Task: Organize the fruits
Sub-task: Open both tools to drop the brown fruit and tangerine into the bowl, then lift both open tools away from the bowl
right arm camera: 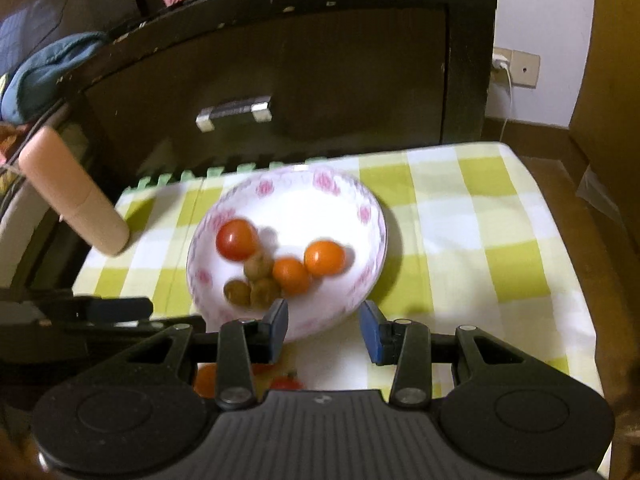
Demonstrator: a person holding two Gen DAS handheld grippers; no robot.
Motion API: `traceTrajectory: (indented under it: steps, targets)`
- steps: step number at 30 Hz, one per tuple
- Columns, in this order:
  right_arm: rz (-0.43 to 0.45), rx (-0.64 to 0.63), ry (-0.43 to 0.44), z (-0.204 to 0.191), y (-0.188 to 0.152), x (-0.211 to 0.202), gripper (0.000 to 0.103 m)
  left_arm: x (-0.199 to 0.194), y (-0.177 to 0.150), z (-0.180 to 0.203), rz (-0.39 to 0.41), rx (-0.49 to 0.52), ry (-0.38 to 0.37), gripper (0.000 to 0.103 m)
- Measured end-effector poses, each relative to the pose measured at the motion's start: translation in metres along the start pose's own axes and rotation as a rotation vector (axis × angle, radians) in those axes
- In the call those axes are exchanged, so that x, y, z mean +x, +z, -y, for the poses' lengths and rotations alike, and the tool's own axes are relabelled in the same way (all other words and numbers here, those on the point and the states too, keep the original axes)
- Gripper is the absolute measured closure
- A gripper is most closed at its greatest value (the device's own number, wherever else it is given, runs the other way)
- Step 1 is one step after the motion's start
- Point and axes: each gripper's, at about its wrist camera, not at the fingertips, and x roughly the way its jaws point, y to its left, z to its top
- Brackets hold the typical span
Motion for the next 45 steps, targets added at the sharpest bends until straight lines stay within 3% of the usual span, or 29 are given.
traceTrajectory:
  steps: [13,40,45]
  targets:
    - [-0.102,-0.020,0.015,-0.007,-0.028,0.019,0.065,0.004,-0.009,-0.008,-0.032,-0.019,-0.010,0.042]
    - [-0.185,0.068,0.115,-0.011,-0.028,0.051,0.063,0.014,-0.010,-0.029,-0.061,-0.076,-0.024,0.040]
    - [-0.188,0.031,0.108,-0.014,-0.028,0.049,0.063,0.014,-0.011,-0.031,-0.065,-0.083,-0.031,0.039]
